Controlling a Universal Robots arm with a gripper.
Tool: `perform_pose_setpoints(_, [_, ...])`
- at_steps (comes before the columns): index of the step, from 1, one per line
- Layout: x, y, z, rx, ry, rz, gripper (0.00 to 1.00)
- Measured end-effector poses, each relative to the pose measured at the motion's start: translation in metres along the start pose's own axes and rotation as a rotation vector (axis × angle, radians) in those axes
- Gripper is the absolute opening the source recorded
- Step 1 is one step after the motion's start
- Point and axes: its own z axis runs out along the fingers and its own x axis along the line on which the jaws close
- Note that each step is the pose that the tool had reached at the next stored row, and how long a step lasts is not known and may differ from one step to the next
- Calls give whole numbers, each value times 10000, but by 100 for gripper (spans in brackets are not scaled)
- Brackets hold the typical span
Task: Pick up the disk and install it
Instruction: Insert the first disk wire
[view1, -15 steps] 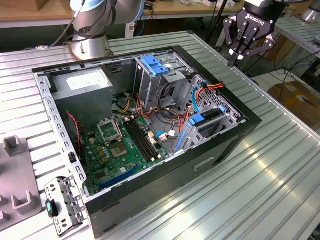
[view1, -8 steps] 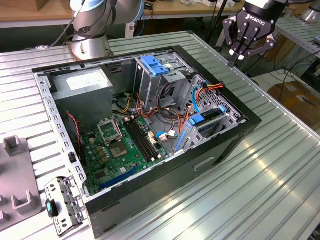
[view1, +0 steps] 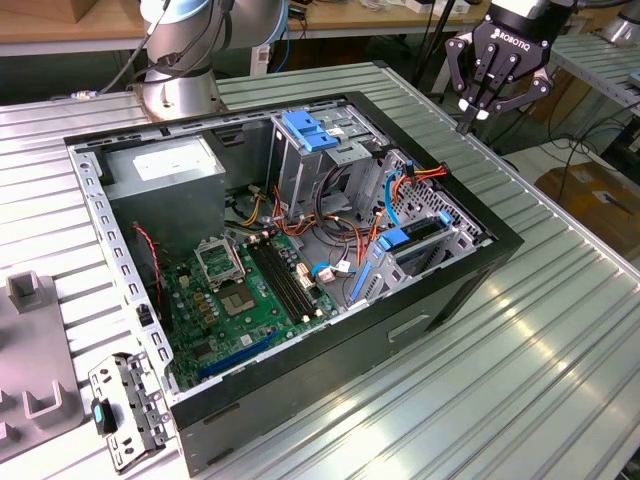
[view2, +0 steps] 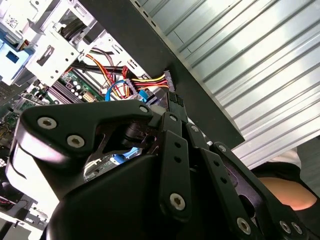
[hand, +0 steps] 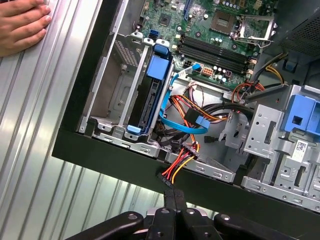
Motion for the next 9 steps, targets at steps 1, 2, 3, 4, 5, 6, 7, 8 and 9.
perform_pose_setpoints(1, [0, 0, 0, 0, 0, -1, 11])
perform_pose_setpoints(2, [0, 0, 0, 0, 0, -4, 11])
perform_pose_setpoints(3, [0, 0, 0, 0, 0, -10, 11])
perform_pose_setpoints(4, [0, 0, 0, 1, 1, -23, 11])
perform_pose_setpoints(5, [0, 0, 0, 1, 2, -49, 11])
perform_pose_setpoints(6, [0, 0, 0, 3, 4, -159, 11])
perform_pose_setpoints(7, [0, -1, 0, 8, 13, -519, 11])
perform_pose_setpoints(8, [0, -1, 1, 13, 20, -796, 11])
perform_pose_setpoints(9, [0, -5, 1, 14, 21, -874, 11])
